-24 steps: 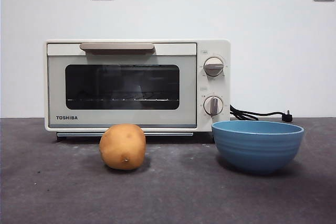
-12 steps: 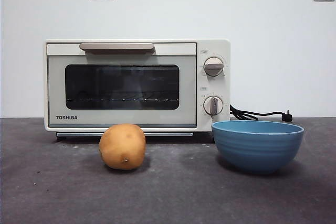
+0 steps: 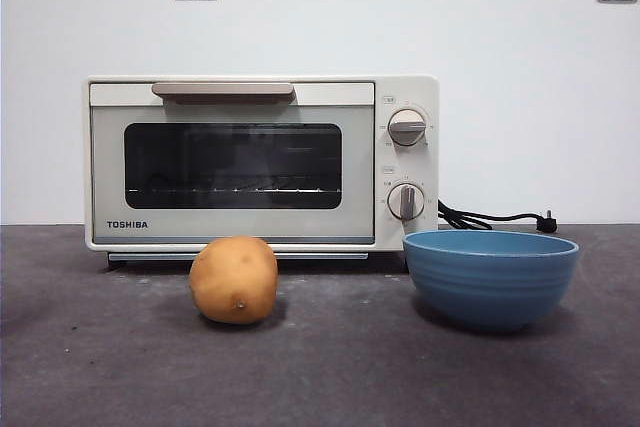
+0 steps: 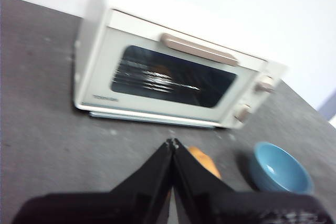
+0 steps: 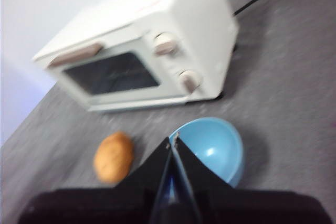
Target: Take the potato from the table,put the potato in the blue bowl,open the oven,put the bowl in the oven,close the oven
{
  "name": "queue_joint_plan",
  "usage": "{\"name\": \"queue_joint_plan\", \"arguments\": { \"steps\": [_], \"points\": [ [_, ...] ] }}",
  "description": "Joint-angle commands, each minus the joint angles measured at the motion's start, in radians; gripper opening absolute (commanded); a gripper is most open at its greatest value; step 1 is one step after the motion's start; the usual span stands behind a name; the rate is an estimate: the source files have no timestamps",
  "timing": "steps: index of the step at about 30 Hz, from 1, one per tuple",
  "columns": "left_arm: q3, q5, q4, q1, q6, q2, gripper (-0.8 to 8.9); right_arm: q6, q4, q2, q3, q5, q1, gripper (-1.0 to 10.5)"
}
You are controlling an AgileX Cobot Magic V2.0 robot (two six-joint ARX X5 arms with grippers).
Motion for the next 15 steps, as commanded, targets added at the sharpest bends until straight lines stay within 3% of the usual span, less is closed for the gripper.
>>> {"name": "queue_joint_plan", "arguments": {
  "steps": [1, 5, 10, 15],
  "points": [
    [0.068, 0.056, -0.07, 0.002, 0.062, 0.047, -0.08, -0.094, -0.095, 0.074, 0.108, -0.077, 0.002, -0.1],
    [0.161, 0.137, -0.161, 0.002, 0.128, 0.132, -0.08, -0.199, -0.274, 0.183, 0.264, -0.15, 0.006, -0.1],
    [0.275, 0.206, -0.291, 0.0, 0.224, 0.234, -0.08, -0.34, -0.502, 0.298, 0.439, -0.147, 0.037, -0.1],
    [0.373, 0.23, -0.41, -0.019, 0.286, 0.297, -0.08, -0.426, -0.66, 0.354, 0.54, -0.146, 0.085, -0.1]
  ]
}}
